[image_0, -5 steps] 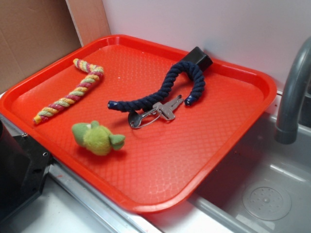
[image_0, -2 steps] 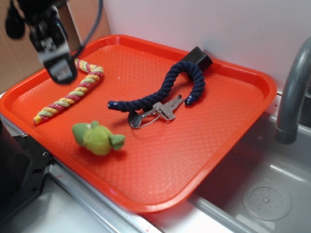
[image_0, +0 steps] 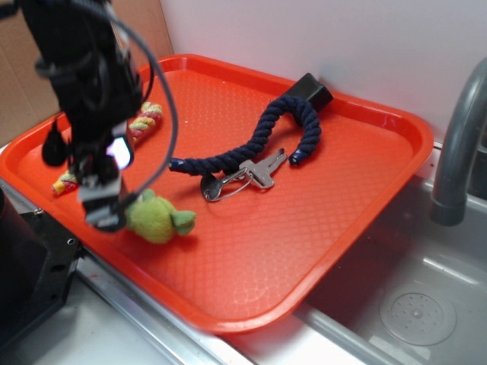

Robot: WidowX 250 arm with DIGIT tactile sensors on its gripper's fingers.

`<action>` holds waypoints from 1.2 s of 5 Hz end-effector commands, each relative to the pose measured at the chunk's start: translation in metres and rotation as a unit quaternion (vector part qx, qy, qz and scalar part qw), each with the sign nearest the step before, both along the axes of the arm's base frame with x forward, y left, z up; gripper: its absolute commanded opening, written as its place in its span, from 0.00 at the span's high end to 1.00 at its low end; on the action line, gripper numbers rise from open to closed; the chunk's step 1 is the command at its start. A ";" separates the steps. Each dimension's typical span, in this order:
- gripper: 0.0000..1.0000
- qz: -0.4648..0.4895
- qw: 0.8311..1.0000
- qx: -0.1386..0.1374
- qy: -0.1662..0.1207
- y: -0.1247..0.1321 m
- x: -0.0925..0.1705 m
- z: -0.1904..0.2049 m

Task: Grab the green animal.

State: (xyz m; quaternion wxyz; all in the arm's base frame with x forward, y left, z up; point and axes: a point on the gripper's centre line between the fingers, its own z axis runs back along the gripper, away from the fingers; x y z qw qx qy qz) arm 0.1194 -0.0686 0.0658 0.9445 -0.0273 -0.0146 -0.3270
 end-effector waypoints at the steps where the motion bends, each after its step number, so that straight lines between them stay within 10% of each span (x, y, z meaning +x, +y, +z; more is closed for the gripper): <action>1: 0.00 -0.026 0.999 0.003 0.018 -0.010 0.013 -0.037; 2: 1.00 -0.020 1.000 0.004 0.023 -0.012 0.014 -0.041; 4: 1.00 0.060 0.998 0.017 -0.015 0.002 0.012 0.022; 6: 1.00 0.279 0.959 0.041 -0.012 0.047 0.005 0.122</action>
